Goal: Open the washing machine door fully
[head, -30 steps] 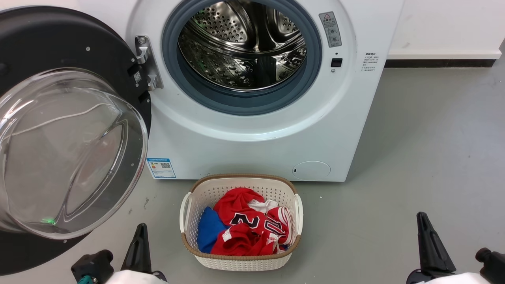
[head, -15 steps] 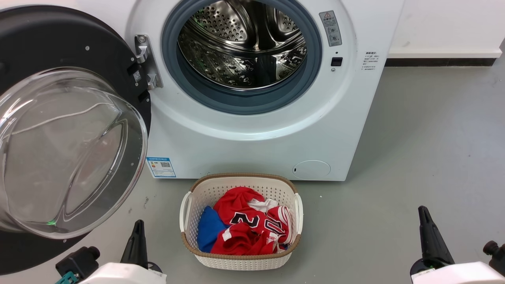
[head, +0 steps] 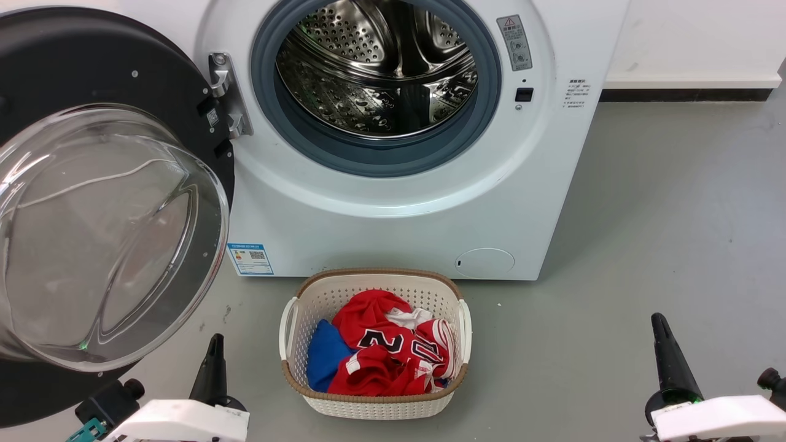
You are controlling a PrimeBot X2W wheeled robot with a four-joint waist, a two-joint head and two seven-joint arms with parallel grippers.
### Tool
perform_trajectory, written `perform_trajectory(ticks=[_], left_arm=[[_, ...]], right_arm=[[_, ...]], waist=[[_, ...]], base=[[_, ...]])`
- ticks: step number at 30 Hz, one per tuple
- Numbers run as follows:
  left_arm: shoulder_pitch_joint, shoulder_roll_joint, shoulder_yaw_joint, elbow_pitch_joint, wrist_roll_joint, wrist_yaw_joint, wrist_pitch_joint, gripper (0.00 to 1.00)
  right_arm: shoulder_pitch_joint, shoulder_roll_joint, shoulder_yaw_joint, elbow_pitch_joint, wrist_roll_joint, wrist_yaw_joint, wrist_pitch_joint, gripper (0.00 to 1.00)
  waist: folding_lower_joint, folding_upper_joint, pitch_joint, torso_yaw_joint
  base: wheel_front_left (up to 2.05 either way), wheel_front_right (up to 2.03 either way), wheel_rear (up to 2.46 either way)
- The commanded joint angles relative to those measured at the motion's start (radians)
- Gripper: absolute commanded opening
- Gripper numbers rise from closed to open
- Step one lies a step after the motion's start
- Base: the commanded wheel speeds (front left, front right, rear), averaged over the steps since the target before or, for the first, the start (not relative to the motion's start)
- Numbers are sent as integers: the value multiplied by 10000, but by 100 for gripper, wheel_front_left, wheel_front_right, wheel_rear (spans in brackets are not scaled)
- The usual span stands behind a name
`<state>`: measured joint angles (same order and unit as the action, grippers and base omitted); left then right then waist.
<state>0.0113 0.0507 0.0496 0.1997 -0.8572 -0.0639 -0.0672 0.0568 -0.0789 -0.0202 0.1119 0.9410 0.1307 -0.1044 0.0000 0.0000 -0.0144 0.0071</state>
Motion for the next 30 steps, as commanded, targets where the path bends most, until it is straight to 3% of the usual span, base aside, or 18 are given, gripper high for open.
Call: perform_trajectory(ticks=[1,30], left_arm=[[-285,1,72,-71,-317,-76,63,0],[-726,-2,341,164,-3546,-348,855,0]], right_arm=[[-283,-81,-25,-17,307,1,65,0],[-923,-87,-213,572,3355,1,838,0]], waist=[[0,0,3,-1],[0,0,66,-27]], base=[[0,0,0],[0,0,0]])
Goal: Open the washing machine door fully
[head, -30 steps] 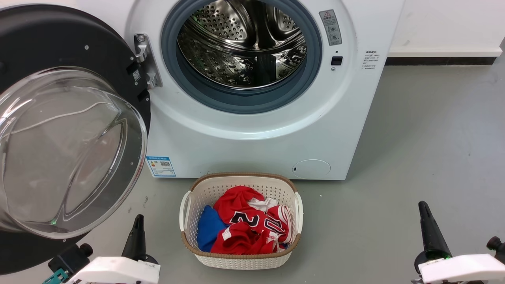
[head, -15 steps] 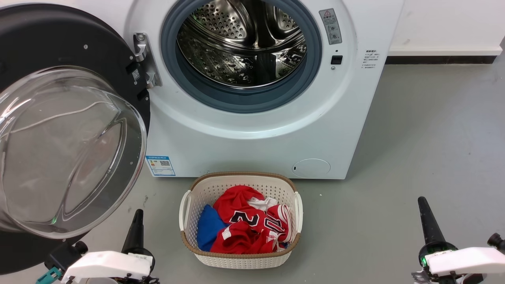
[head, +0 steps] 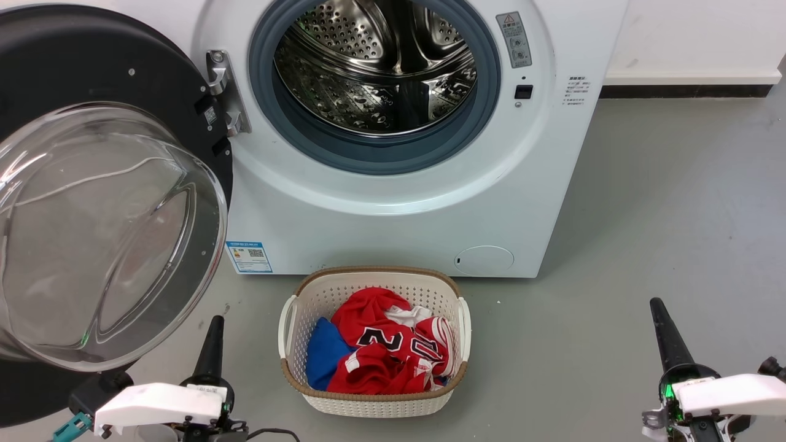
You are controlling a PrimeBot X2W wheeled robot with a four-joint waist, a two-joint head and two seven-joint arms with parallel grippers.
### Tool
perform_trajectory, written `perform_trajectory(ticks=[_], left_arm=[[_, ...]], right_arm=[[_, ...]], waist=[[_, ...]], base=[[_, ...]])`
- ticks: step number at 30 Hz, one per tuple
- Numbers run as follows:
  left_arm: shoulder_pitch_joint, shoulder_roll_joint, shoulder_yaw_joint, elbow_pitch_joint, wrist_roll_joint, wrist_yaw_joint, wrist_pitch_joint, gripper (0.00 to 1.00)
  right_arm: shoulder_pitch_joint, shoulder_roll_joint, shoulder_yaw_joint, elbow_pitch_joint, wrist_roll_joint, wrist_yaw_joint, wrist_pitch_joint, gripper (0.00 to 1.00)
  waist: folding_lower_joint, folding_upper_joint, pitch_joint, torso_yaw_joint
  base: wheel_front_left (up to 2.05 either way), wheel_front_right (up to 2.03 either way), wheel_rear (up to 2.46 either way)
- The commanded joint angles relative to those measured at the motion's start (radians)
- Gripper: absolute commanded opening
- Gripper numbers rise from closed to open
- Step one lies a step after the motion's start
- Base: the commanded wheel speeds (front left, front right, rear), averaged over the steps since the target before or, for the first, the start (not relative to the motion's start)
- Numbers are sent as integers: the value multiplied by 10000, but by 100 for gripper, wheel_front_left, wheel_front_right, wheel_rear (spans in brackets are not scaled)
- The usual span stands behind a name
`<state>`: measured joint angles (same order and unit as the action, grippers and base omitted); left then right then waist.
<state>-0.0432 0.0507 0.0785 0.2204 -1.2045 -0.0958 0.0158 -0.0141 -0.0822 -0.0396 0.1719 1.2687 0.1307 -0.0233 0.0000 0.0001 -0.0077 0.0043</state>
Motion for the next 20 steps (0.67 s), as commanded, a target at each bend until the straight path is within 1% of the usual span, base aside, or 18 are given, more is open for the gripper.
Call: perform_trajectory(ticks=[1,20], left_arm=[[-191,-3,62,-34,-174,-36,55,0],[-447,-5,192,100,-1939,-202,490,0]], right_arm=[[-223,-53,-27,-5,172,1,56,0],[-574,-19,-167,324,1806,1,512,0]], waist=[[0,-1,1,0],[0,-1,44,-17]], base=[[0,0,0],[0,0,0]])
